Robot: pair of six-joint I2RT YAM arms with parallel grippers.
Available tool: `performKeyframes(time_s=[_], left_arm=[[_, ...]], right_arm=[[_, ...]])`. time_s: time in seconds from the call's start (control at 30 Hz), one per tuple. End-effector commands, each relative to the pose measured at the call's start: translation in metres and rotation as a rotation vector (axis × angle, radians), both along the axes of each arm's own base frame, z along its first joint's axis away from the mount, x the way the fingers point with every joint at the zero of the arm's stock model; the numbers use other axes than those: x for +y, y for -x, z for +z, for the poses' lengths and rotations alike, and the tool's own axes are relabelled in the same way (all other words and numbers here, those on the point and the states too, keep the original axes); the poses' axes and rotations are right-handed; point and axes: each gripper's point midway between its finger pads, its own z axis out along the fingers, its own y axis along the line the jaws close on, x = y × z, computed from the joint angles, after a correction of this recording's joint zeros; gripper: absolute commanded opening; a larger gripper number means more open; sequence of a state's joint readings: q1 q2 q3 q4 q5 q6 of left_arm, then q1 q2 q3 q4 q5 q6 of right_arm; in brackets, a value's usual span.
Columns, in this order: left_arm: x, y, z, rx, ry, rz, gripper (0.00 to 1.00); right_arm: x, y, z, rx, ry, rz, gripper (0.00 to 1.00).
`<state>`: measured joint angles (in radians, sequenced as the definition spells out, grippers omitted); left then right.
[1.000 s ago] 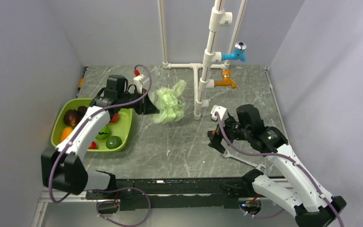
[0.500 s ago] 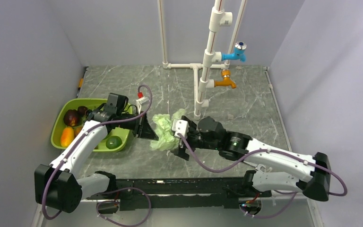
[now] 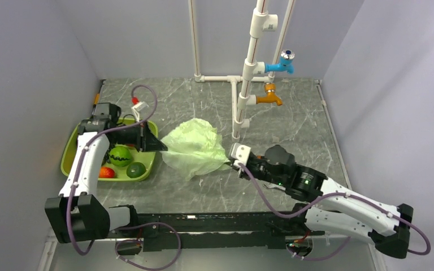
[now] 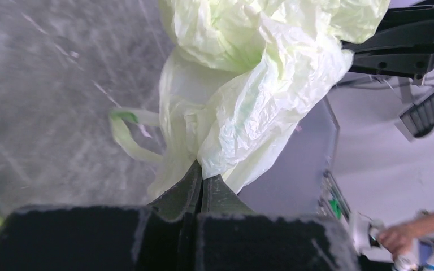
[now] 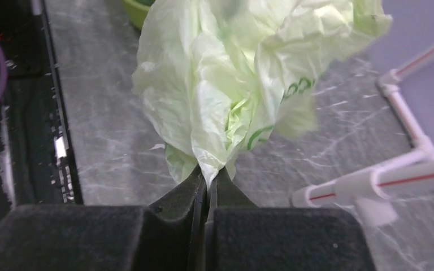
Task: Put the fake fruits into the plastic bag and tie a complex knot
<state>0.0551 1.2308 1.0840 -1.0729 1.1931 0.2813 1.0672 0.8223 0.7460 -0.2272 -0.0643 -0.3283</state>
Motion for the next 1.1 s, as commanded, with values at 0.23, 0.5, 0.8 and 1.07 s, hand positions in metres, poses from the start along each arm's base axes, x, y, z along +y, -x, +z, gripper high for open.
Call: performKeyframes(time_s=[0.23, 0.5, 0.8, 1.07], left_arm=[[0.046, -0.014, 0.008, -0.537, -0.252, 0.069, 0.38], [0.017, -0.012, 0.061, -0.669, -0.232, -0.027, 0.99], [-0.065, -0.029, 0.078, -0.870, -0.257, -0.263, 0.99], [-0.082, 0.000, 0.051, -0.828, -0.310, -0.416, 0.00]], right_arm=[[-0.040, -0.045, 0.009, -0.099, 0.034, -0.164, 0.00], [-0.024, -0.040, 0.021, -0.344, 0.077, 0.024, 0.00], [-0.004, -0.022, 0.023, -0.595, 0.155, 0.229, 0.00], [-0.017, -0.032, 0.017, -0.624, 0.203, 0.169, 0.00]])
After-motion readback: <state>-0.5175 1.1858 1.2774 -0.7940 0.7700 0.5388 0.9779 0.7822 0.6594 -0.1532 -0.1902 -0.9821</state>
